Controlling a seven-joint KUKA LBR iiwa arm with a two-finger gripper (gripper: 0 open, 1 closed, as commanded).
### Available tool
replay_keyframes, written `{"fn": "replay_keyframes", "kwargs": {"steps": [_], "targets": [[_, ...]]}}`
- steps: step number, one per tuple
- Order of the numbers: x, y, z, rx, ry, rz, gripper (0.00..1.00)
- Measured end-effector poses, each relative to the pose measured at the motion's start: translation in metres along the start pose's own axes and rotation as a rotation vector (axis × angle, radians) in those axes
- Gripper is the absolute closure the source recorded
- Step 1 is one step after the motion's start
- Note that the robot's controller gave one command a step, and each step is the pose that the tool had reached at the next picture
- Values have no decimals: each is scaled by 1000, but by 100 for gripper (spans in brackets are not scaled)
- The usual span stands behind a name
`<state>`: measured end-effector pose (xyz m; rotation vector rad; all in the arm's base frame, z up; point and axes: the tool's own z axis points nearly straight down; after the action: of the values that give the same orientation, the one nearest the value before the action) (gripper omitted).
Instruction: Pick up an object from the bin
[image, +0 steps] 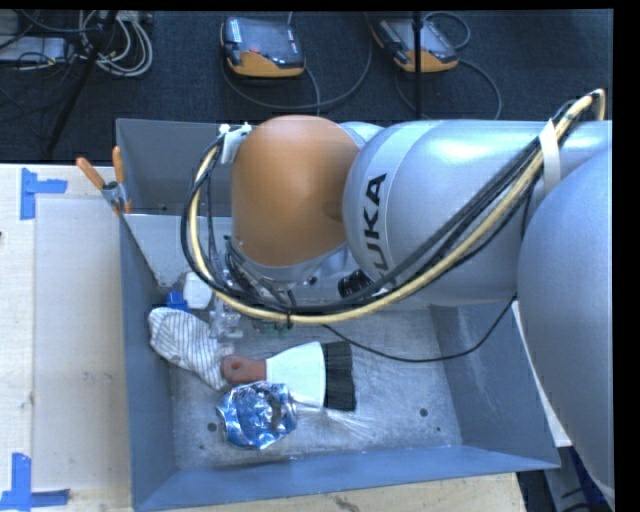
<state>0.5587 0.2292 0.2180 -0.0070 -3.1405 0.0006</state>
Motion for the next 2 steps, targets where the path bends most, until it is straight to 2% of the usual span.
{"fn": "replay_keyframes", "kwargs": {"steps": [1, 2], "targets": [[15, -8, 22, -2, -6, -206, 100], [37, -37, 38, 0, 2, -390, 100]]}}
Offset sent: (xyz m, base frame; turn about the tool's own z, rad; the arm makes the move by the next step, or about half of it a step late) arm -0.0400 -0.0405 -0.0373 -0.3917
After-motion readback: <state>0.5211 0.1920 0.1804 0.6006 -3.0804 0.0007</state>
